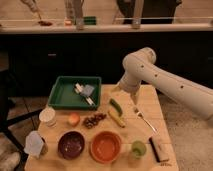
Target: Place sponge in table surface
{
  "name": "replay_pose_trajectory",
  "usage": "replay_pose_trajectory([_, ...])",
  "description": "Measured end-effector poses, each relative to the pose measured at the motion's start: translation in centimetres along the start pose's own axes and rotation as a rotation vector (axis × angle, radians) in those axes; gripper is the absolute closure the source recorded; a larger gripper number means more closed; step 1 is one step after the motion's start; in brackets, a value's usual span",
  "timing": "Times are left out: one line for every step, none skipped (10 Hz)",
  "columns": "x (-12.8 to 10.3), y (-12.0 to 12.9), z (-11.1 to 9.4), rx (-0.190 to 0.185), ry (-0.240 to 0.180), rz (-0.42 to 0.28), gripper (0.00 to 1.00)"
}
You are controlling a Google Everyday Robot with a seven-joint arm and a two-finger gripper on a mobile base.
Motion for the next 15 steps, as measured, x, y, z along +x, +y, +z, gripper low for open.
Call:
replay_pose_trajectory([0.6,-0.7,0.3,0.004,0.001,-0.016,0.20])
replay_pose_trajectory([1.4,-1.6,0.6,0.008,0.005,-0.035,0.20])
replay_pose_trajectory([2.1,-2.8,1.0,0.013,0.006,-0.056,0.20])
replay_pose_trajectory([2.2,-4.0,1.4,0.017,0.003,-0.080,0.20])
replay_pose_trajectory([2.1,-5.0,1.8,0.017,-0.003,-0.110,0.20])
replay_pose_trajectory([1.6,-6.0,2.4,0.016,-0.014,-0.152,0.20])
replay_pose_trajectory([1.1,-7.1,2.9,0.016,-0.020,-0.180,0.20])
replay_pose_trajectory([1.0,-7.1,2.8,0.018,-0.021,-0.179,0.20])
replay_pose_trajectory([1.2,-7.0,2.9,0.014,-0.017,-0.180,0.20])
replay_pose_trajectory([1.1,-7.0,2.9,0.015,-0.018,-0.180,0.20])
replay_pose_trajectory([1.1,-7.1,2.9,0.016,-0.019,-0.181,0.20])
replay_pose_trajectory([1.1,-7.1,2.9,0.015,-0.018,-0.181,0.20])
replay_pose_trajectory([1.1,-6.9,2.8,0.015,-0.017,-0.179,0.20])
replay_pose_trajectory([1.2,-6.9,2.8,0.016,-0.017,-0.178,0.20])
replay_pose_trajectory([1.2,-7.0,3.0,0.020,-0.019,-0.183,0.20])
